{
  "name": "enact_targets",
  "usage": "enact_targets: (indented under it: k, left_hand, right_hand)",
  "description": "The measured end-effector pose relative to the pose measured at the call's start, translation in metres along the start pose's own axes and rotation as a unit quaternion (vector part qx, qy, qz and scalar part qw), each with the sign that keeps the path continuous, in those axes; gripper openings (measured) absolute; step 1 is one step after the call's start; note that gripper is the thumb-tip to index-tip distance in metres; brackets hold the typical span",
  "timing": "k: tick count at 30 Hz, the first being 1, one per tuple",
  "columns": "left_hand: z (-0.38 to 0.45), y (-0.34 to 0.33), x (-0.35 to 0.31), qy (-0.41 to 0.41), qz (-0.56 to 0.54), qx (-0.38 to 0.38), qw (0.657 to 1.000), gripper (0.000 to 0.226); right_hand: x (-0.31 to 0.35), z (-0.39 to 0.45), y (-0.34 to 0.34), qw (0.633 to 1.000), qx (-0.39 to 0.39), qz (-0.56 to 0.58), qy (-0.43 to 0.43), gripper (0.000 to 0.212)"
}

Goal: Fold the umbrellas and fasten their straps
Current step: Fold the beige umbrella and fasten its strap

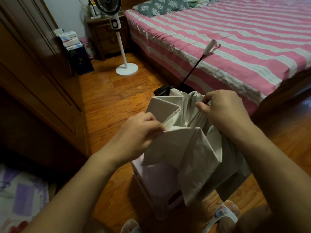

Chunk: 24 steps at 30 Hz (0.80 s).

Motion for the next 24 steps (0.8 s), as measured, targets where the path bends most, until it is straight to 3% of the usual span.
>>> enact_targets:
  k: [5,7,11,15,20,22,24]
  left_hand:
    - [0.003,0.061,-0.016,-0.063,0.254,0.049,0.964,0.022]
    - [0.005,0.066,-0.027,-0.070,0.284,0.093,0.952,0.017]
    - [0.007,0.063,-0.044,-0.030,0.254,0.083,0.963,0.014]
    - [-0.001,0.047,-0.048,0.050,0.169,0.011,0.984,0.010]
    - [-0.037,0.028,-0.047,0.128,0.044,-0.101,0.986,0.009]
    - [-0.044,0.023,-0.051,0.142,0.004,-0.063,0.988,0.017]
    - [-0.039,0.018,-0.057,0.161,-0.016,0.023,0.987,0.040]
  right_hand:
    - [-0.012,-0.006,0.011,1.000,-0.011,0.018,-0.011,0.022]
    - [-0.014,-0.009,0.018,0.999,-0.014,0.029,-0.008,0.023]
    - [-0.008,-0.019,0.020,0.999,-0.020,0.021,0.036,0.027]
    - [-0.004,-0.025,0.015,0.998,-0.004,0.024,0.060,0.026]
    - [-0.009,-0.024,0.018,0.997,0.008,0.046,0.062,0.023]
    - [-0.010,-0.024,0.019,0.996,0.008,0.055,0.069,0.024]
    - [-0.009,-0.024,0.018,0.995,0.001,0.052,0.086,0.025]
Point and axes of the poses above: each hand's wrist, its own z-axis towards the middle knuckle, its own y-axis out of the back of the hand, x = y × z, the point moved 2 cm from there along z, towards the middle knuckle
